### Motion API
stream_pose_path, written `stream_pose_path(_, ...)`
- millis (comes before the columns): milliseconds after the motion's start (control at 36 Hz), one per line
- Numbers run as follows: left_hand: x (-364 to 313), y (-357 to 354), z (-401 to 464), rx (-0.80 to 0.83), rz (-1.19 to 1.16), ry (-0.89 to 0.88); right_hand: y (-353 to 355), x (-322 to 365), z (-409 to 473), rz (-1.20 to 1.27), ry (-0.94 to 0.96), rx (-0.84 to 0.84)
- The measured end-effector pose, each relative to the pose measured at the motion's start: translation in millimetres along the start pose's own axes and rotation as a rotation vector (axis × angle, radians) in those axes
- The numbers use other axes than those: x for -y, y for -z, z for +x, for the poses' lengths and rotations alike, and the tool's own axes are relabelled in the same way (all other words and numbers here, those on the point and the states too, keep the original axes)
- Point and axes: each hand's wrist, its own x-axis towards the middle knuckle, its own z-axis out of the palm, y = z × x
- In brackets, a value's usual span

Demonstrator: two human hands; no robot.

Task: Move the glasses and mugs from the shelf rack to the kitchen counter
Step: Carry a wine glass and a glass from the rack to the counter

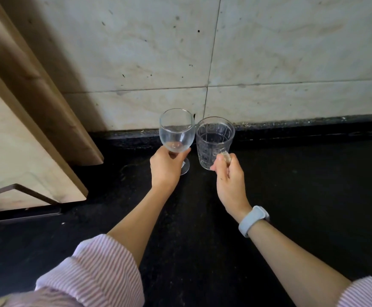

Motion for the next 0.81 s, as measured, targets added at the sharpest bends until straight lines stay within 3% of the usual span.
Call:
stream_pose_path(278,-0.5,-7.7,6.1,0.027,0.016,0.035,-2.2,-1.5,8.6,-0.072,-0.076,0.059)
stream_pose_path(583,6.7,12.7,-29.4,0.109,0.299,-0.059,14.7,9.4,-4.8,-0.355,-0.049,0.108)
stream_pose_path(722,-5.0,47.2,-57.4,0.086,0.512,-0.122,25.7,39.9,-22.9,-0.522,0.091,0.048)
stream_pose_path(806,-17.6,80.3,-77.5,0.017,0.619,-0.203,24.7,69.9,-36.1,-0.619,0.205,0.095)
